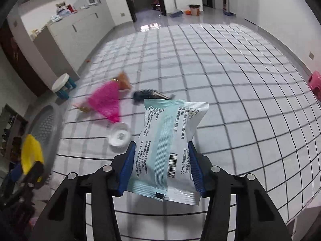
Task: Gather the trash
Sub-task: 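Carry the yellow ring and white bag over the grey basket with both tools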
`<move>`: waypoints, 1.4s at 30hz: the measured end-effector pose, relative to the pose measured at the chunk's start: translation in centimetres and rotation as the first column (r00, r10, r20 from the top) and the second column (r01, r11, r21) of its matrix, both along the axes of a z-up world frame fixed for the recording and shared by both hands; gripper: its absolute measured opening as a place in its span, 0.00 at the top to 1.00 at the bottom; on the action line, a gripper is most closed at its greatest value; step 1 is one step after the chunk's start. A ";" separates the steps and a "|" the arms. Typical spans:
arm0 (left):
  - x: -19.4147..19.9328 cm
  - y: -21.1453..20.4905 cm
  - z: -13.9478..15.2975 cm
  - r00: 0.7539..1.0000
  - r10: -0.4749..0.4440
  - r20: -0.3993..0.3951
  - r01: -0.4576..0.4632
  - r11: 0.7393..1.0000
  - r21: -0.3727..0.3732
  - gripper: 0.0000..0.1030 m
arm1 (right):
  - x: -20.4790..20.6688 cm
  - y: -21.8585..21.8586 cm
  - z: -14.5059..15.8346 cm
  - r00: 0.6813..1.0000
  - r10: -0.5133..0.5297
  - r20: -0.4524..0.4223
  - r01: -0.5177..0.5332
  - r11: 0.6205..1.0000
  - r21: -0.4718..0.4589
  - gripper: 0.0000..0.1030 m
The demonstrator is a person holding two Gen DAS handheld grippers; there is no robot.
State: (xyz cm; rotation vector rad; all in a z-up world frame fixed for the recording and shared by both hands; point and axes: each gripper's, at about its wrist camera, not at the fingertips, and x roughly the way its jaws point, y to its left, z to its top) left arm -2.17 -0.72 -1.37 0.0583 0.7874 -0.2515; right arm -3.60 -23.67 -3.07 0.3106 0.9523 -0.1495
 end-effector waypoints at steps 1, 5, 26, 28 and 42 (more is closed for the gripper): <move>0.0 0.2 0.2 1.000 0.003 0.004 -0.003 1.000 0.001 0.27 | 0.0 0.5 0.4 1.000 0.011 0.011 -0.011 1.000 0.003 0.52; 0.1 1.6 1.2 0.999 0.028 0.029 -0.029 1.000 0.012 0.27 | 0.6 3.2 2.3 0.996 0.065 0.063 -0.066 0.997 0.024 0.52; 5.0 15.4 3.6 0.956 0.281 0.079 -0.287 0.955 0.074 0.27 | 8.7 19.2 7.0 0.920 0.362 0.152 -0.369 0.929 0.025 0.52; 5.5 16.5 3.4 0.951 0.300 0.074 -0.305 0.949 0.077 0.27 | 9.7 20.2 7.0 0.915 0.376 0.150 -0.384 0.923 0.027 0.52; 7.5 19.1 0.6 0.939 0.345 -0.010 -0.344 0.937 0.061 0.27 | 14.0 24.0 3.1 0.877 0.472 0.093 -0.478 0.877 0.058 0.52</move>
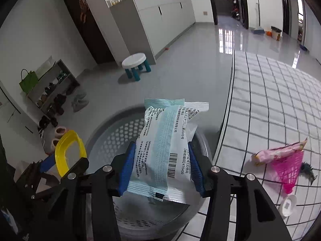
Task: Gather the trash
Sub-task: 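Carry the yellow ring and white bag over the grey basket with both tools, then open both tools to drop the ring and bag into the basket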
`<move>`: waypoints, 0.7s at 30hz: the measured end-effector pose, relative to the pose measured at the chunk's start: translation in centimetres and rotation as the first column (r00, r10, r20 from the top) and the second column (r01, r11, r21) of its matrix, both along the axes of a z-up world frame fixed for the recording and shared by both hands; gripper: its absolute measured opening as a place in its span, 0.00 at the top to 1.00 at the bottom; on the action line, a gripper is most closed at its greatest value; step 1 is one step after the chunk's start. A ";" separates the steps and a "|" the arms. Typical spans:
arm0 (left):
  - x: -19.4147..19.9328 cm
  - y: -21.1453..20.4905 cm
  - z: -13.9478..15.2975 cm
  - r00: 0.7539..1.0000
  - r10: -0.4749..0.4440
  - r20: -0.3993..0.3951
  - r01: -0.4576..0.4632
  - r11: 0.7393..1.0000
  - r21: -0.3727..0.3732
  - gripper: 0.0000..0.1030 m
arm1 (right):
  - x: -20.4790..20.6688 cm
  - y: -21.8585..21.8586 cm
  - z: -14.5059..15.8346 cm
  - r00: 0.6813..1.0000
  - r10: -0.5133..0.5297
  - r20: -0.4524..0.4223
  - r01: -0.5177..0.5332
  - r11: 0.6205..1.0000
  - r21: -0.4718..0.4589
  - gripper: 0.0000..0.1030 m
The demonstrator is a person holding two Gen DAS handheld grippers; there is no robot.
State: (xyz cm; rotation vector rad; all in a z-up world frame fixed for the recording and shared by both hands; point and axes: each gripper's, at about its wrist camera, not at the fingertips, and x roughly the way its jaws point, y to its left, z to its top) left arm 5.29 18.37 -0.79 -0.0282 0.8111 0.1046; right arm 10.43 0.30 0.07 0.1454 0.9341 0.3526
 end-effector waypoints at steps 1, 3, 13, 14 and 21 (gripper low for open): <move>0.1 -0.1 -0.2 1.000 -0.005 -0.009 0.005 1.000 -0.009 0.27 | 0.1 -0.1 -0.4 1.000 0.005 -0.010 -0.005 1.000 0.001 0.52; 0.3 -0.2 -0.3 1.000 -0.010 -0.014 0.009 1.000 -0.018 0.27 | 0.2 -0.2 -1.0 1.000 0.011 -0.024 -0.011 1.000 -0.001 0.52; 0.8 -0.6 -1.1 0.999 -0.026 -0.042 0.024 0.999 -0.036 0.27 | -0.1 -0.5 -2.1 0.998 0.035 -0.058 -0.036 0.999 -0.012 0.52; 0.8 -0.6 -1.1 0.999 -0.024 -0.044 0.023 0.999 -0.036 0.27 | -0.2 -0.6 -2.1 0.998 0.033 -0.059 -0.034 0.999 -0.011 0.52; 0.7 -0.1 -1.2 0.999 -0.014 -0.050 0.012 0.999 -0.053 0.26 | -0.4 -1.0 -2.1 0.998 0.024 -0.062 -0.024 1.000 -0.006 0.52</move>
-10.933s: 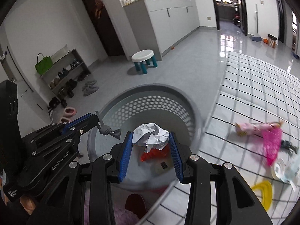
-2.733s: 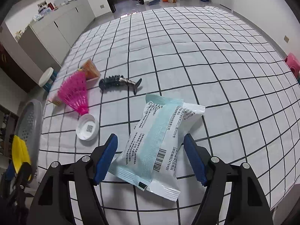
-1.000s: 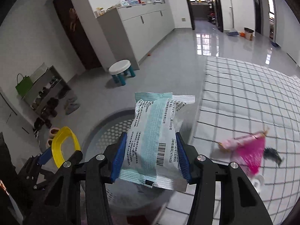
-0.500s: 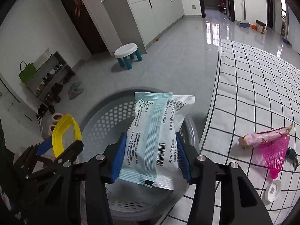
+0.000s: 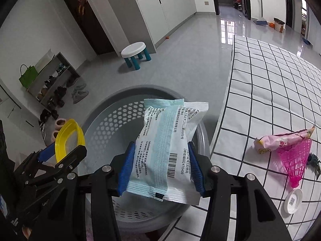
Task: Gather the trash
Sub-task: 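Open both tools to drop the ring and bag into the basket, then move both tools back over the dark spiky toy and white cap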
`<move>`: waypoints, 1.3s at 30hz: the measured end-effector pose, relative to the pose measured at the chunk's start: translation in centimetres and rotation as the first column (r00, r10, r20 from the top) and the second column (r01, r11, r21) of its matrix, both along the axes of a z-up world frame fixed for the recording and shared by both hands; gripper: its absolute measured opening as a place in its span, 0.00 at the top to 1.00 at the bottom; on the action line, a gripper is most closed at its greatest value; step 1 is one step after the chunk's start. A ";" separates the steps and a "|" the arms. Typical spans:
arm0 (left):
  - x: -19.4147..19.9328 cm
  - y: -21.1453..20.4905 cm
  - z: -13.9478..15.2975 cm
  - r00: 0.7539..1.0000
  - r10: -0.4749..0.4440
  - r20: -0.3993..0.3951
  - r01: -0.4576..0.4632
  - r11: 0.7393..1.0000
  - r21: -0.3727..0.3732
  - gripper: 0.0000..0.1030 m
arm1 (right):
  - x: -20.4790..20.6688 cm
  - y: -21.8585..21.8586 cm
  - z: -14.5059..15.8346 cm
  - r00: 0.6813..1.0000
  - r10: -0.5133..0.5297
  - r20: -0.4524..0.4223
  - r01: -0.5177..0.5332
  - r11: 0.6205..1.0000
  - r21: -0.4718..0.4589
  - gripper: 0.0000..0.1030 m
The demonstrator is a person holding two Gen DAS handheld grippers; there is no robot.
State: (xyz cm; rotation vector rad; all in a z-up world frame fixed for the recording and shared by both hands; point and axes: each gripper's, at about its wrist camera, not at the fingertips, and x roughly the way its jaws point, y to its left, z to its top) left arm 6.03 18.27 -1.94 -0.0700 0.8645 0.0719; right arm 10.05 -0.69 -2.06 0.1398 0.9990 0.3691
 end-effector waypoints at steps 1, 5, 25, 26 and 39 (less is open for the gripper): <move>-0.1 0.0 0.0 1.000 0.000 0.002 0.000 1.000 0.001 0.25 | 0.0 0.0 0.0 1.000 0.000 0.001 0.000 1.000 -0.001 0.52; -0.1 -0.2 0.0 1.000 0.000 0.005 0.000 1.000 0.005 0.25 | -0.2 -0.1 -0.1 1.000 0.003 -0.003 -0.003 1.000 -0.001 0.52; 0.0 0.3 0.2 1.000 0.018 0.006 -0.018 1.000 -0.008 0.17 | -0.4 -0.8 0.5 1.000 -0.025 0.018 0.025 0.999 0.023 0.31; 0.0 0.3 0.2 1.000 0.018 0.007 -0.018 1.000 -0.008 0.17 | -0.4 -0.9 0.5 0.999 -0.026 0.018 0.026 0.999 0.024 0.31; -0.3 0.3 0.5 1.000 0.014 0.017 -0.014 1.000 -0.011 0.16 | -0.6 -0.9 0.3 0.999 -0.029 0.018 0.028 0.999 0.021 0.31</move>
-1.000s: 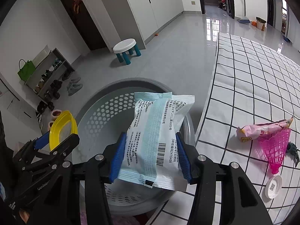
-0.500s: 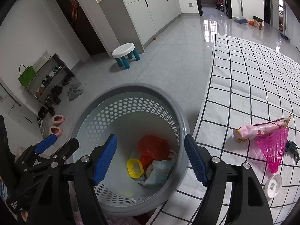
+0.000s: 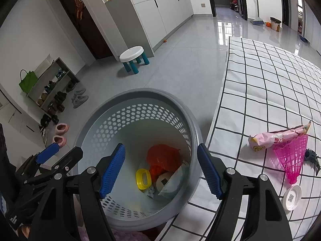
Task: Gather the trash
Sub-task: 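Move both tools back over the dark spiky toy and white cap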
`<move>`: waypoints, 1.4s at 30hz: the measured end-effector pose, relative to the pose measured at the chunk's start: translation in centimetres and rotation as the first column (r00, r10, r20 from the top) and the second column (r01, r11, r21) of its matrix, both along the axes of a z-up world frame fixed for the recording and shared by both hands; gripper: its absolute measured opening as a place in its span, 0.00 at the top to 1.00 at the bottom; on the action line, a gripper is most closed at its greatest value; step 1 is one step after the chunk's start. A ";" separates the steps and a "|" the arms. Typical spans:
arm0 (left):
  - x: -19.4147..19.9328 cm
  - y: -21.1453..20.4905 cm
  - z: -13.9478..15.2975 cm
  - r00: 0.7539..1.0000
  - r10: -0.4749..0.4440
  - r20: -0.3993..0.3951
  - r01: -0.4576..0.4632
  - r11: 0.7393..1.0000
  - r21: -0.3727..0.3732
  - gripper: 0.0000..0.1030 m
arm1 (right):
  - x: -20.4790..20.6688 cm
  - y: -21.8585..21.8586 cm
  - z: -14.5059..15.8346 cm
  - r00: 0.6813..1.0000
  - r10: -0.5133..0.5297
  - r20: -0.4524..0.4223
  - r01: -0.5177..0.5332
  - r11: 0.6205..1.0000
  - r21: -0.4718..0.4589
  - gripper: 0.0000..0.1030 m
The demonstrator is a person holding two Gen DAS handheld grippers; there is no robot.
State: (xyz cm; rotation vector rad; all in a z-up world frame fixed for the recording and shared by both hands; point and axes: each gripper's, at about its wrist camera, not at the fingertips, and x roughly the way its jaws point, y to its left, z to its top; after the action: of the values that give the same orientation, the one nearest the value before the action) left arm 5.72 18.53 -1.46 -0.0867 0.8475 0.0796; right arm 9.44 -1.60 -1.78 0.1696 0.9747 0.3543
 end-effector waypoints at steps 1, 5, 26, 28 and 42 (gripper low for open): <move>0.0 0.0 0.0 1.000 0.000 0.000 0.000 1.000 0.000 0.16 | -0.1 0.0 0.0 1.000 -0.001 0.001 0.001 1.000 0.001 0.31; -0.1 -0.1 0.1 1.000 -0.001 0.002 0.001 1.000 -0.001 0.16 | -0.2 -0.2 0.0 1.000 -0.003 0.004 0.003 1.000 0.001 0.31; -0.6 -1.5 1.0 0.999 -0.038 0.037 0.038 0.999 -0.011 0.15 | -1.3 -3.2 0.9 0.998 -0.052 0.024 0.052 0.999 -0.015 0.31; -0.7 -1.9 1.1 0.998 -0.043 0.040 0.043 0.999 -0.013 0.15 | -1.6 -3.8 0.9 0.998 -0.061 0.026 0.062 0.998 -0.016 0.31; -1.4 -4.9 1.6 0.994 -0.091 0.062 0.092 0.996 -0.012 0.15 | -4.5 -10.0 1.4 0.987 -0.158 0.037 0.159 0.987 -0.020 0.31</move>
State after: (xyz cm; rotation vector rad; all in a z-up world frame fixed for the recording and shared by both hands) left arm 4.27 13.58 0.18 -0.0641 0.7893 -0.0159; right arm 4.97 -11.65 -0.36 0.2179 0.9231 0.1997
